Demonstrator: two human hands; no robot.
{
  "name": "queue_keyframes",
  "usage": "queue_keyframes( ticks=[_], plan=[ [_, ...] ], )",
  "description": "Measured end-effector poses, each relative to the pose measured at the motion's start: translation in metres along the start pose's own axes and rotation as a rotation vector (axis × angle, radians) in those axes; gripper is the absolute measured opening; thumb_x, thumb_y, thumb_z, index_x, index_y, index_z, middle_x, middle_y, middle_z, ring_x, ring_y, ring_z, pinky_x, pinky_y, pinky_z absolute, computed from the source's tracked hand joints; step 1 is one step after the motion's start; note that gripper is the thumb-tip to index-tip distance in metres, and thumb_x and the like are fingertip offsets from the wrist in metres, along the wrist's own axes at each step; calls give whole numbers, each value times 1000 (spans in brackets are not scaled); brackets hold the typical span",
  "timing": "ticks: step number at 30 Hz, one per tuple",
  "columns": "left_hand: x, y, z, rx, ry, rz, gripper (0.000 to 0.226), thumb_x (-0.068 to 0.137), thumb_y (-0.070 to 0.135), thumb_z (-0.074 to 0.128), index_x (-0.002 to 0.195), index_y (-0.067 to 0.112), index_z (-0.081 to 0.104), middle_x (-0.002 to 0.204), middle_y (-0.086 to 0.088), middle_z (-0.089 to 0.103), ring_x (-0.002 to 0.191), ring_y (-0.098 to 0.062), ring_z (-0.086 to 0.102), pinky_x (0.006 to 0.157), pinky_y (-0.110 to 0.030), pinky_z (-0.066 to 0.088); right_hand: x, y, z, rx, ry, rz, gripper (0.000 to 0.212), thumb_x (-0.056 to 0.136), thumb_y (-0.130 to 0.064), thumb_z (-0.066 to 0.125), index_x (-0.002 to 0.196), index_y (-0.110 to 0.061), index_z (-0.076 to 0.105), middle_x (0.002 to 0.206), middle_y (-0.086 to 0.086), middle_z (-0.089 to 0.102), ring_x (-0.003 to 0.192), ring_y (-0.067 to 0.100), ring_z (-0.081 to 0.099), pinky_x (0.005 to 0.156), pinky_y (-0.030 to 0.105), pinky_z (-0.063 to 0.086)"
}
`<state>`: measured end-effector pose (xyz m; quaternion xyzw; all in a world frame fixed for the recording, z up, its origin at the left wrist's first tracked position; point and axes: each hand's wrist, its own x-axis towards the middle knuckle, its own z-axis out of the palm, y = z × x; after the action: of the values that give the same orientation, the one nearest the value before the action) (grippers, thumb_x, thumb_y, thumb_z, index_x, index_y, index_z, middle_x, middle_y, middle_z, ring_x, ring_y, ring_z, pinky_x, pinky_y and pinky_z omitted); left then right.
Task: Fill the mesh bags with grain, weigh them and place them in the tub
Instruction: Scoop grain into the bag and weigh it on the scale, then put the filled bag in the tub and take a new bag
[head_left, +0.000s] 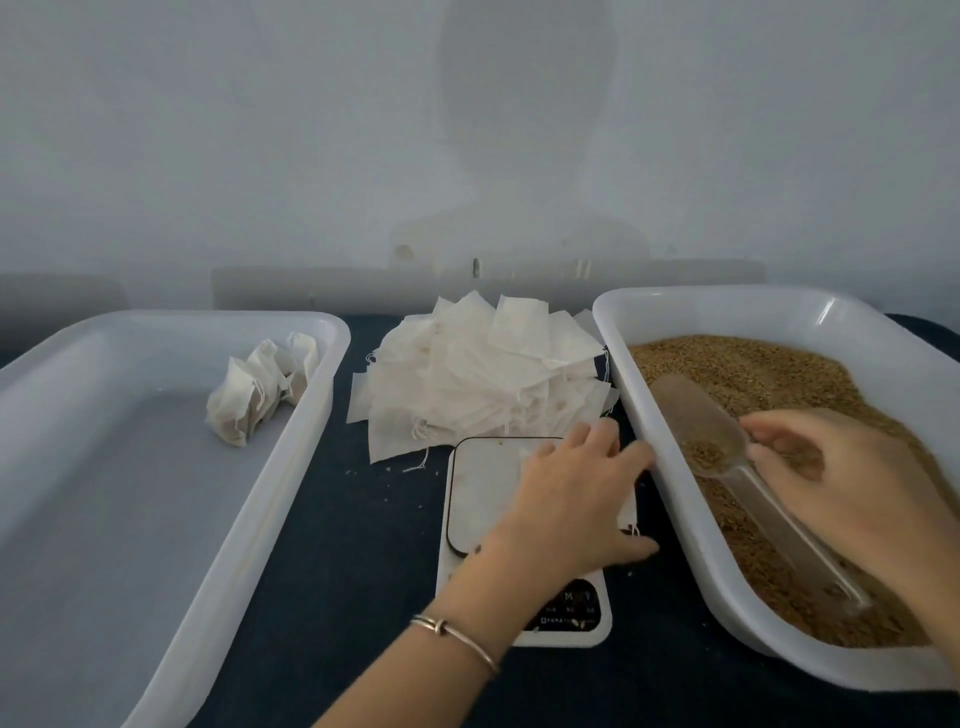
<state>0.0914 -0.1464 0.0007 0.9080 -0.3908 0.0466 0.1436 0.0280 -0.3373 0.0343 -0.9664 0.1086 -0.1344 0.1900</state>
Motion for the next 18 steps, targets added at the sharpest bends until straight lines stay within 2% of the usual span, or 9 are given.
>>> queue_keyframes(
  ticks=[3, 5, 6, 7, 10, 12, 14, 16, 18],
  plan=[
    [12, 1, 6, 189, -100, 18, 48, 87, 32, 65, 128, 21, 45, 121, -5, 44, 111, -24, 46, 86, -39, 43, -4, -33, -6, 53, 92, -108, 25, 86, -20, 61, 110, -20, 69, 88, -11, 64, 78, -5, 55, 60, 12, 39],
    [13, -2, 5, 190, -86, 1, 26, 93, 19, 55, 119, 17, 51, 114, -5, 50, 107, -27, 52, 78, -37, 41, -5, -56, -3, 113, 105, -154, 21, 86, -22, 60, 105, -26, 70, 85, -13, 65, 76, -4, 57, 60, 16, 47],
    [12, -6, 2, 119, -55, -31, 19, 94, 14, 50, 113, 15, 52, 107, -4, 52, 102, -28, 55, 74, -35, 40, -4, -68, 2, 143, 99, -162, 21, 86, -24, 60, 103, -27, 71, 84, -12, 66, 74, -2, 58, 62, 20, 50],
    [11, -12, -2, 10, -18, -80, 15, 94, 10, 48, 108, 14, 53, 101, -3, 52, 97, -28, 57, 71, -34, 41, -2, -79, 7, 169, 95, -167, 21, 86, -26, 59, 103, -27, 72, 82, -13, 65, 72, -1, 59, 62, 21, 52],
    [5, -44, -36, -363, 113, -267, 16, 93, 6, 47, 102, 12, 58, 93, 1, 59, 88, -20, 59, 74, -29, 48, 9, -112, 29, 252, 112, -213, 18, 87, -25, 60, 103, -28, 69, 75, -22, 58, 69, -7, 58, 56, 9, 45],
    [-2, -73, -67, -603, 230, -396, 18, 91, 2, 47, 93, 17, 58, 81, 6, 58, 74, -12, 57, 63, -22, 46, 19, -134, 46, 370, 99, -245, 28, 89, -25, 58, 116, -25, 64, 88, -16, 60, 77, -4, 57, 67, 14, 49],
    [-13, -106, -98, -761, 381, -502, 25, 90, 0, 46, 82, 22, 57, 70, 7, 55, 59, -4, 55, 57, -21, 45, 28, -154, 64, 492, 67, -242, 36, 89, -27, 55, 125, -24, 57, 102, -12, 58, 87, -1, 56, 77, 25, 52],
    [-30, -144, -125, -770, 518, -572, 30, 90, 0, 46, 79, 26, 56, 65, 7, 55, 50, 1, 53, 54, -20, 44, 36, -166, 79, 564, 13, -223, 39, 90, -21, 55, 128, -25, 54, 107, -11, 56, 91, 0, 54, 83, 27, 50],
    [-48, -182, -145, -631, 638, -626, 28, 89, 1, 45, 78, 25, 55, 65, 8, 56, 57, -4, 56, 56, -23, 43, 40, -171, 94, 587, -35, -211, 39, 90, -17, 55, 128, -25, 54, 105, -12, 54, 91, -2, 53, 83, 23, 48]
  ],
)
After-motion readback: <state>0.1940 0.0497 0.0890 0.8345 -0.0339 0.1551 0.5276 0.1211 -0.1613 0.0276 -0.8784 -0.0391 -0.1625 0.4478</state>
